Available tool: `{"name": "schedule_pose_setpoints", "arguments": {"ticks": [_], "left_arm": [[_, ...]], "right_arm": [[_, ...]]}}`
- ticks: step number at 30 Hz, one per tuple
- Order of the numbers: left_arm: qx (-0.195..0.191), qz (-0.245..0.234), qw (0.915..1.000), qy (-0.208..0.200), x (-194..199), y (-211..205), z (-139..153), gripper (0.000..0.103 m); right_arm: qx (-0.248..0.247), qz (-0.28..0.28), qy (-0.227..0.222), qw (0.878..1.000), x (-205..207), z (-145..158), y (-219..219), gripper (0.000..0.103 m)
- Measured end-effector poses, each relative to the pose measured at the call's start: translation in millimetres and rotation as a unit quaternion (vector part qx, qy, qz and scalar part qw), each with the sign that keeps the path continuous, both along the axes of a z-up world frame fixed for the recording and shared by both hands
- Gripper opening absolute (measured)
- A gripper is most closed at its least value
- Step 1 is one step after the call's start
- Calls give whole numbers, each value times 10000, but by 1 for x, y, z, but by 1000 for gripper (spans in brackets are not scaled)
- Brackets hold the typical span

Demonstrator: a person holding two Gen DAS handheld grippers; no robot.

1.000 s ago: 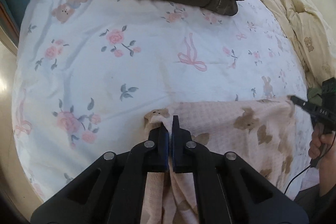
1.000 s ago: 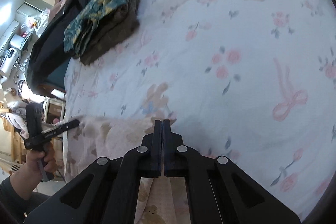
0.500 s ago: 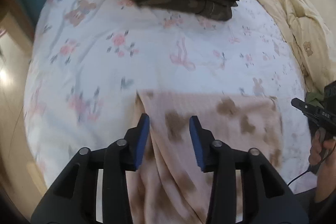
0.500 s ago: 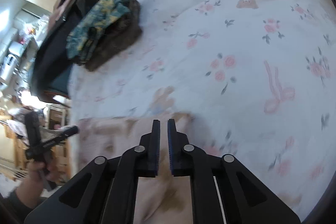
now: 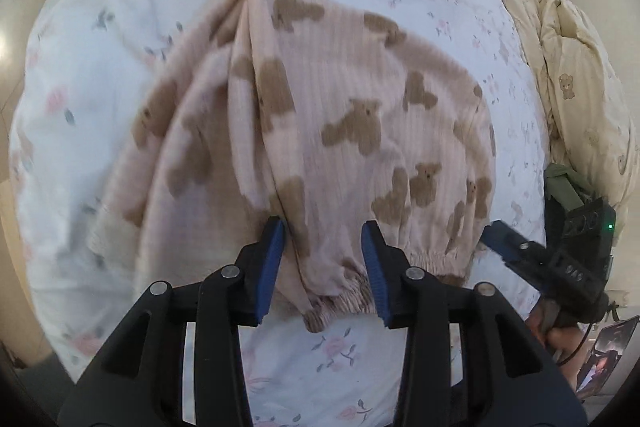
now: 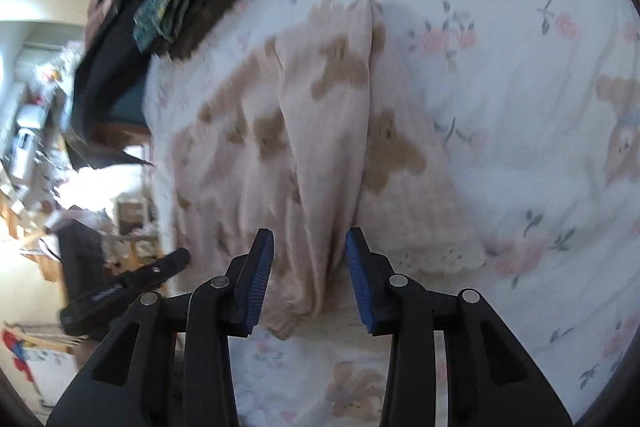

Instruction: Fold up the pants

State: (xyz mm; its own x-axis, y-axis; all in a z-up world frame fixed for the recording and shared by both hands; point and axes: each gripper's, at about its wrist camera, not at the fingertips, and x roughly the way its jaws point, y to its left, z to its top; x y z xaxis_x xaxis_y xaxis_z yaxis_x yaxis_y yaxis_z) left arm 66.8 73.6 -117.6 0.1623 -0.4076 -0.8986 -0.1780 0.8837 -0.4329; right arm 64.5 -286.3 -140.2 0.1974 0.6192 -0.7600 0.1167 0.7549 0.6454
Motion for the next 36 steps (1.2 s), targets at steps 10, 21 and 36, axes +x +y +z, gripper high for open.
{"name": "schedule_pose_setpoints", "arguments": {"ticks": [10,21,36], "left_arm": [[598,-318,9976,-170,-15,5,12,0],[1401,-727,9874,-58,-27,-8,15,29],[1254,-1404,9815,-353,-19,-73,-22,32]], "right_arm": [[-13,192,-294,9994,-26,17,-6,0],[-1074,351,-325,9931,-36,22,4,5],[-705,1234,-24,9898,-14,-29,62,1]]}}
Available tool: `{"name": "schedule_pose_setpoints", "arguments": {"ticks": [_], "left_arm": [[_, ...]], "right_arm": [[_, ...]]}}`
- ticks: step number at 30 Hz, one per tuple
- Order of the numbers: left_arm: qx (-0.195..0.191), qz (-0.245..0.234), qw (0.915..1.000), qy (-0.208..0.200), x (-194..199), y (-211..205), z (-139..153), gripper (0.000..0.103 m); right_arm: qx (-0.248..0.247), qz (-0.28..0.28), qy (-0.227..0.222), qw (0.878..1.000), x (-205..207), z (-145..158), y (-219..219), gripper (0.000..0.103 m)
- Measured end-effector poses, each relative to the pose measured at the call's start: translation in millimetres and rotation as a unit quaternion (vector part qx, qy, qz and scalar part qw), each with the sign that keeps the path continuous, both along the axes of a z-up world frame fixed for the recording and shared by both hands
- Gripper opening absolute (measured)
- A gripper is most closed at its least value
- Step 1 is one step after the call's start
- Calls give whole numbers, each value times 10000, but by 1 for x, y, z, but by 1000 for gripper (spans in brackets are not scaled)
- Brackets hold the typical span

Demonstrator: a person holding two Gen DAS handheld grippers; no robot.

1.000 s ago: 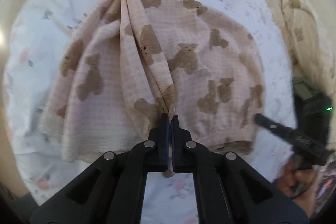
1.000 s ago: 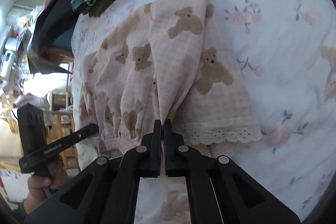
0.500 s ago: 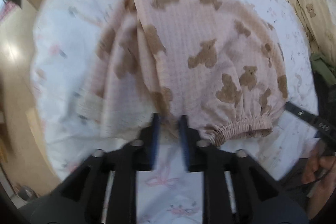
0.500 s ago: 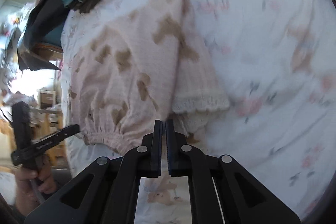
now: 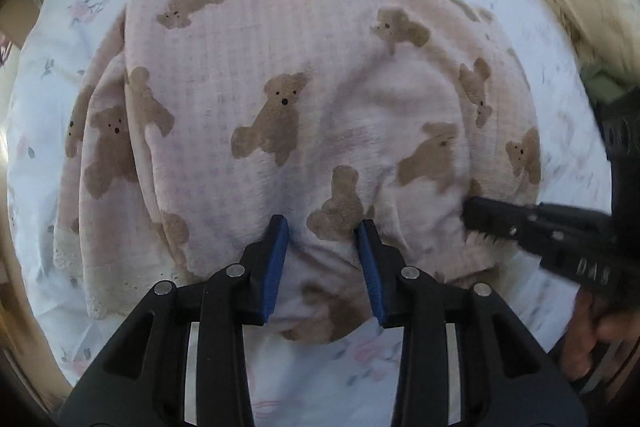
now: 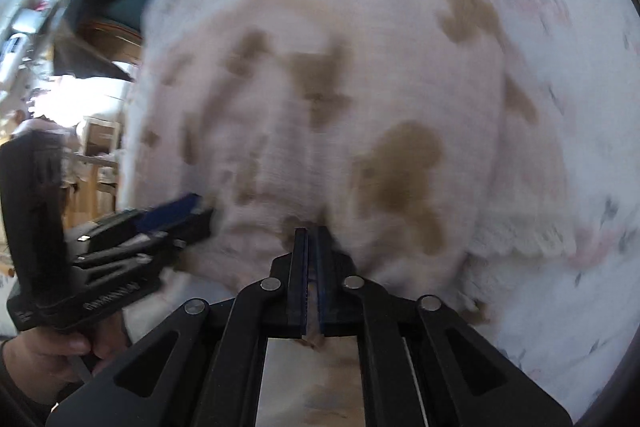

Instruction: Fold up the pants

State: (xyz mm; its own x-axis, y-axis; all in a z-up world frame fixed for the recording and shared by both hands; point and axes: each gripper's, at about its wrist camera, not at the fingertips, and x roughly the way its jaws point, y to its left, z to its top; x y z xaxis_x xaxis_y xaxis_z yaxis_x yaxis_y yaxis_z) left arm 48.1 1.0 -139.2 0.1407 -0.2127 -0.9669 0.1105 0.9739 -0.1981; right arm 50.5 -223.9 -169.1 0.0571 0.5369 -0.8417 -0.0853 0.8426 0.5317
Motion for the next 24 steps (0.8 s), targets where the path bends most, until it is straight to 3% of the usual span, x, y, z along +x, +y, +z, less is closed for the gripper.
{"name": "schedule_pose_setpoints", "arguments": {"ticks": [3,6,8,10,13,16,19,23,24], "left_arm": [[36,-81,9999,49,-4,1,5,34],[64,81,9999,135,-7,16,12,35],[80,133,9998,135,-10,22,21,36],[95,146,9998,-3,-16,27,33,46],[72,183,9989,-421,-20,34,59,76],[56,607,9968,-525,-11,57,72,80],[15,725,9963,-467,3,86,77,80],[196,769,9959,-438,36,113,76,80],[150,808,9957,-435,45,118,73,80]], "right_arm": [[-7,-362,154,9992,-3,-1,-25,0],[-431,-589,127,9972,-7,6,-48,1],[-236,-792,229,9963,-7,9,-58,5],[27,-938,1,9956,-7,25,-67,5],[287,-1129,-500,9919,-11,53,-78,5],[513,-1390,-598,9872,-9,65,-96,6],[647,-1375,-520,9870,3,71,-108,11],[616,-1260,-592,9883,21,78,-120,61],[606,-1226,-610,9887,32,77,-123,61]]}}
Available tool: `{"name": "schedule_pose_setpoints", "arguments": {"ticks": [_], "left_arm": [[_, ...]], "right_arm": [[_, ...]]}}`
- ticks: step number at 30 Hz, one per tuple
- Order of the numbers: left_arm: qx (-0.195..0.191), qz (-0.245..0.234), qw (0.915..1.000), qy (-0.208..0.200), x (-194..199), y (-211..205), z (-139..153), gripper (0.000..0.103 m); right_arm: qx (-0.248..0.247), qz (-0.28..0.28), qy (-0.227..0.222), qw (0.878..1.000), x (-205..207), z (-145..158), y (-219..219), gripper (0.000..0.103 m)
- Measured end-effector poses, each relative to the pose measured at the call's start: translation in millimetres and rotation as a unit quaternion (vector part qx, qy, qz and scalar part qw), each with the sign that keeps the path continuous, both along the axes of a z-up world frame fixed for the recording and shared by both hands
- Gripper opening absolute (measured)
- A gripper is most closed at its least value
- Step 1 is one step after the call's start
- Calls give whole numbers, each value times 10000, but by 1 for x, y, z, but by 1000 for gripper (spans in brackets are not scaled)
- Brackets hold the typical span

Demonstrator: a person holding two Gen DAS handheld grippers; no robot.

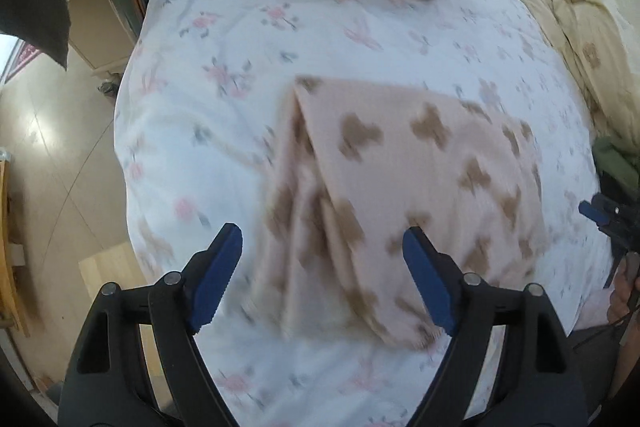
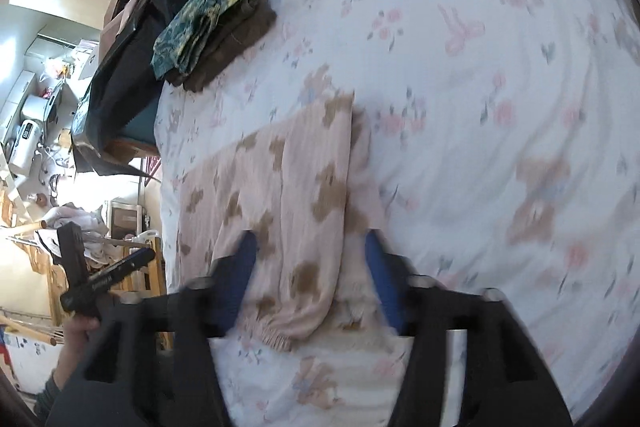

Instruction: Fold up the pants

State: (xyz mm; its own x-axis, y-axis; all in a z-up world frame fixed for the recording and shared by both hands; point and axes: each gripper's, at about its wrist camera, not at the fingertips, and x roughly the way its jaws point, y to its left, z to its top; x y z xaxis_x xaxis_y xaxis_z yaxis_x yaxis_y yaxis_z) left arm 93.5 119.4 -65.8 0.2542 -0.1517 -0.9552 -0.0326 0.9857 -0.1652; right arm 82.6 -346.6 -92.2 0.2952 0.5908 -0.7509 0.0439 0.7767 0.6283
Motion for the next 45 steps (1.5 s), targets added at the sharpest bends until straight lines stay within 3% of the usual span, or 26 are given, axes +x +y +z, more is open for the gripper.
{"name": "schedule_pose_setpoints", "arguments": {"ticks": [4,7,13,18,19,20,21,22,23,25,29,32,37,39,43,45], "left_arm": [[-367,198,9991,-32,46,34,-10,80],[-404,69,9991,-80,75,43,-21,80],[-505,-838,9950,189,111,20,-52,81],[-595,-1184,9909,227,126,-3,-71,78],[-522,-1299,9899,236,127,-9,-75,72],[-493,-1378,9889,262,128,-13,-78,53],[-430,-1443,9882,279,128,-16,-79,25],[-321,-1497,9878,269,127,-20,-80,8],[-531,-1567,9857,319,126,-22,-79,5],[-739,-1701,9825,166,124,-24,-72,5],[-483,-1670,9847,-128,132,-19,-58,4],[-513,-1579,9855,-345,146,-13,-44,4],[-282,-1543,9837,-874,171,-20,-15,4],[-193,-1617,9802,-1131,175,-22,-4,4],[253,-2134,9647,-1523,163,-35,1,4],[217,-2278,9568,-1793,146,-31,6,4]], "right_arm": [[-85,344,16,9994,36,-11,2,61],[-111,604,-20,9981,62,-22,7,61],[-134,853,3,9963,105,-49,19,61],[-154,1012,180,9946,127,-74,29,61],[-292,1061,193,9937,128,-77,33,61],[-405,1132,198,9926,129,-80,37,58],[-571,1268,126,9902,130,-81,44,44],[-626,1343,76,9889,130,-81,47,30],[-544,1405,102,9885,130,-82,49,3],[-473,1526,31,9871,129,-78,52,3],[-685,1560,-244,9851,137,-65,50,1],[-801,1572,-467,9832,152,-47,47,1],[-1169,1426,-985,9779,179,-5,49,1],[-1157,1265,-1182,9781,183,8,46,1],[-1454,1635,-1281,9673,172,8,55,1],[-1407,1738,-1544,9624,156,13,50,1]]}}
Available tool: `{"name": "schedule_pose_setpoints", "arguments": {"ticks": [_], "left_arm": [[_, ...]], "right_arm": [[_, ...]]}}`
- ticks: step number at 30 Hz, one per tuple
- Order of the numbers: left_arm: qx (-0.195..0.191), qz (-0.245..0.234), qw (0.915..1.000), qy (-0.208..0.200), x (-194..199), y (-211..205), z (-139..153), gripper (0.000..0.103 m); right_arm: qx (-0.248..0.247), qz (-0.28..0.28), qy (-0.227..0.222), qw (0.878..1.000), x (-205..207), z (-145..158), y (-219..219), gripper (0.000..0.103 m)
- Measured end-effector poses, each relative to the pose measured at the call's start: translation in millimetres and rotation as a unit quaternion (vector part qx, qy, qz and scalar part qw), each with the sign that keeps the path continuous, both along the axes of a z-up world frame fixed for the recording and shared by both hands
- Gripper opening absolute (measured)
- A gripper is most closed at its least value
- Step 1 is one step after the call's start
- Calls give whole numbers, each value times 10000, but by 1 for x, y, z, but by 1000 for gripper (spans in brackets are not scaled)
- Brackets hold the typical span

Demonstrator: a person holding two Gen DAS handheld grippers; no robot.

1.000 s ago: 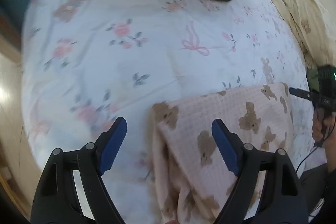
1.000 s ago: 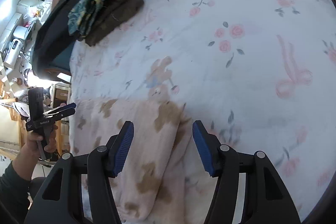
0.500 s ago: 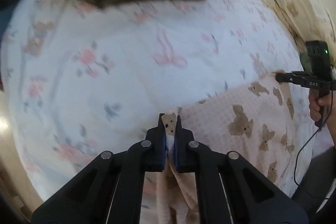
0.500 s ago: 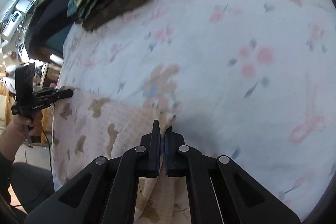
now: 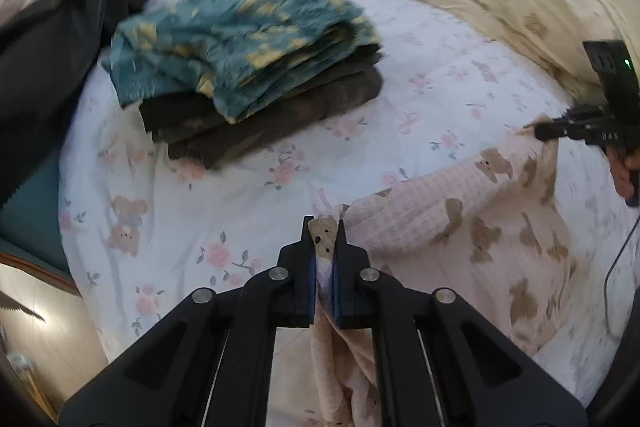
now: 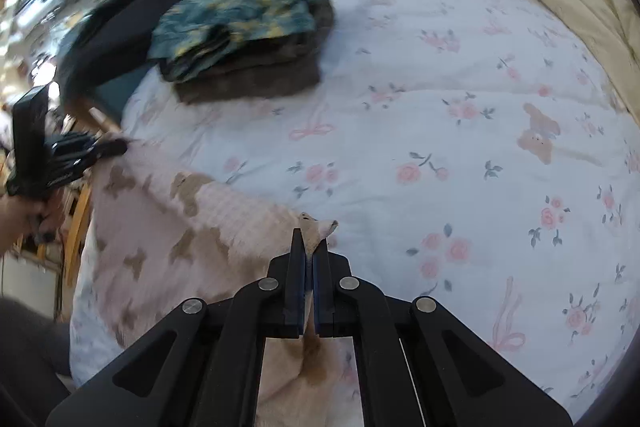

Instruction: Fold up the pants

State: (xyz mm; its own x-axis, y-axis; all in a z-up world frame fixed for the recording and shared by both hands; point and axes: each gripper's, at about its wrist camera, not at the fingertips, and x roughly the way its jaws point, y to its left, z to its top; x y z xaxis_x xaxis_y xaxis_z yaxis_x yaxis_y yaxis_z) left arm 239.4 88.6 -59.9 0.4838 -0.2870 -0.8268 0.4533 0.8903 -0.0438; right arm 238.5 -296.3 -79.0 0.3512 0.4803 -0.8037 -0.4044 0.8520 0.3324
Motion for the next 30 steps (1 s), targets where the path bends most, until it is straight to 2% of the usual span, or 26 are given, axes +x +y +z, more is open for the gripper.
{"name": "schedule_pose_setpoints", "arguments": {"ticks": [3,6,11,14,16,18,19,21,22,23,25,27,29,30], "left_arm": [[-259,-81,9996,-66,-19,12,9,4],[-373,-374,9983,-247,-47,12,25,4],[-65,-1143,9931,-258,-103,6,28,4],[187,-1504,9882,-237,-131,3,16,4],[412,-1743,9838,-74,-149,-2,-1,5],[766,-1988,9770,92,-164,-7,-21,9],[1076,-2024,9730,274,-169,-10,-35,12],[1308,-1964,9693,696,-171,-7,-48,34],[1305,-1890,9693,883,-171,-1,-50,38],[1224,-1871,9698,979,-172,4,-48,38],[913,-1919,9698,1198,-176,19,-37,38],[699,-1828,9716,1328,-176,30,-23,38],[191,-1329,9838,1184,-164,39,-3,39],[-192,-770,9908,1092,-152,43,6,42]], "right_arm": [[281,49,-201,9994,-20,9,-9,1],[457,281,-361,9979,-49,22,-11,1],[528,776,-312,9951,-97,25,-12,1],[409,1107,-121,9929,-125,16,-5,1],[268,1362,136,9902,-140,1,4,1],[72,1582,476,9862,-150,-16,12,2],[-113,1641,622,9844,-154,-24,16,5],[-531,1645,716,9823,-158,-34,17,10],[-635,1581,754,9825,-159,-34,13,14],[-709,1508,836,9825,-158,-35,9,21],[-648,1328,999,9840,-157,-29,-4,22],[-514,994,856,9900,-157,-14,-16,22],[-261,599,817,9945,-150,-3,-23,23],[-50,190,839,9963,-143,1,-28,39]]}}
